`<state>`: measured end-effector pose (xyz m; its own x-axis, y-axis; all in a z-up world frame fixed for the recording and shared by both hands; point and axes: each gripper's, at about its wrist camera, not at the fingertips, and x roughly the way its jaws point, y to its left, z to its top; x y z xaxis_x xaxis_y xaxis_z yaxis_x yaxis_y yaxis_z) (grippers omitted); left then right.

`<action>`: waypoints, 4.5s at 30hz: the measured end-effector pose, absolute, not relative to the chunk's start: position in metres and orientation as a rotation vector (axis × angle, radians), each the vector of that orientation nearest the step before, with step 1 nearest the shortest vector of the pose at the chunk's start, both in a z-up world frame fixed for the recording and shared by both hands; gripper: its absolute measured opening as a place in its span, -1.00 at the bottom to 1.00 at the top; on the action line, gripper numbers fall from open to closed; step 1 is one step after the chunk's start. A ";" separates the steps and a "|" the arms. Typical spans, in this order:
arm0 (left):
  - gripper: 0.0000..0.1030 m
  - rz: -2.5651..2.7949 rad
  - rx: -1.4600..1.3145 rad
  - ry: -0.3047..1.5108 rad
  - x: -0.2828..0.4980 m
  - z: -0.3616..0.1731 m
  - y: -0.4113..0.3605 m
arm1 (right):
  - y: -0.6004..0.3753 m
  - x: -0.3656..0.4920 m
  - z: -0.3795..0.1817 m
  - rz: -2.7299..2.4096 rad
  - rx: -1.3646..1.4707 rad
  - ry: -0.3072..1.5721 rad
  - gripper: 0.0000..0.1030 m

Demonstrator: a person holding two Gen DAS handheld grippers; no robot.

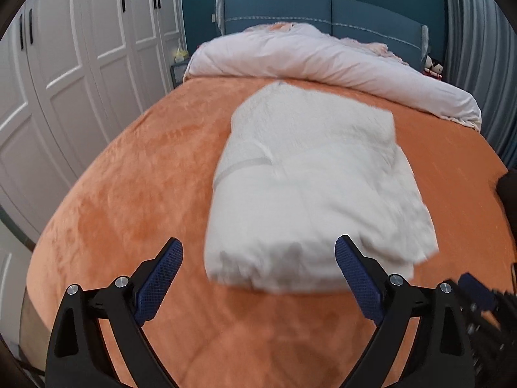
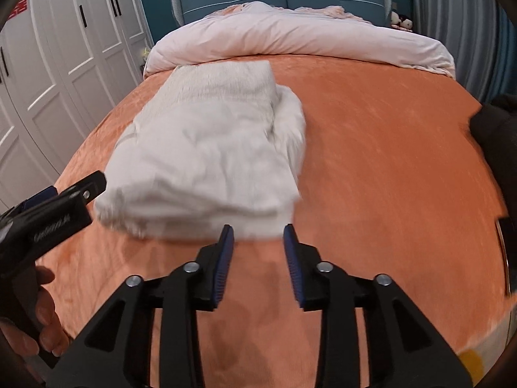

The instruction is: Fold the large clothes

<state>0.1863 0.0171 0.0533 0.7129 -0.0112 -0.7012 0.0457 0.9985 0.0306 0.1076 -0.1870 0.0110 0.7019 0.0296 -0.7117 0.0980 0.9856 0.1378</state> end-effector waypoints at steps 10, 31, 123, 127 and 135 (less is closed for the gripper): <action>0.81 -0.023 0.055 0.818 0.133 0.027 0.009 | -0.182 0.056 -0.001 -0.068 0.131 0.779 -0.03; 0.80 0.042 0.105 0.829 0.098 0.001 0.012 | -0.157 0.027 -0.016 -0.089 0.080 0.775 0.18; 0.90 0.028 0.082 0.887 0.106 -0.003 0.013 | -0.148 0.022 -0.019 -0.120 0.097 0.781 0.18; 0.90 0.031 0.083 0.891 0.107 -0.004 0.014 | -0.145 0.021 -0.019 -0.123 0.099 0.781 0.18; 0.89 0.032 0.093 0.860 0.104 -0.002 0.014 | -0.145 0.021 -0.018 -0.122 0.102 0.778 0.18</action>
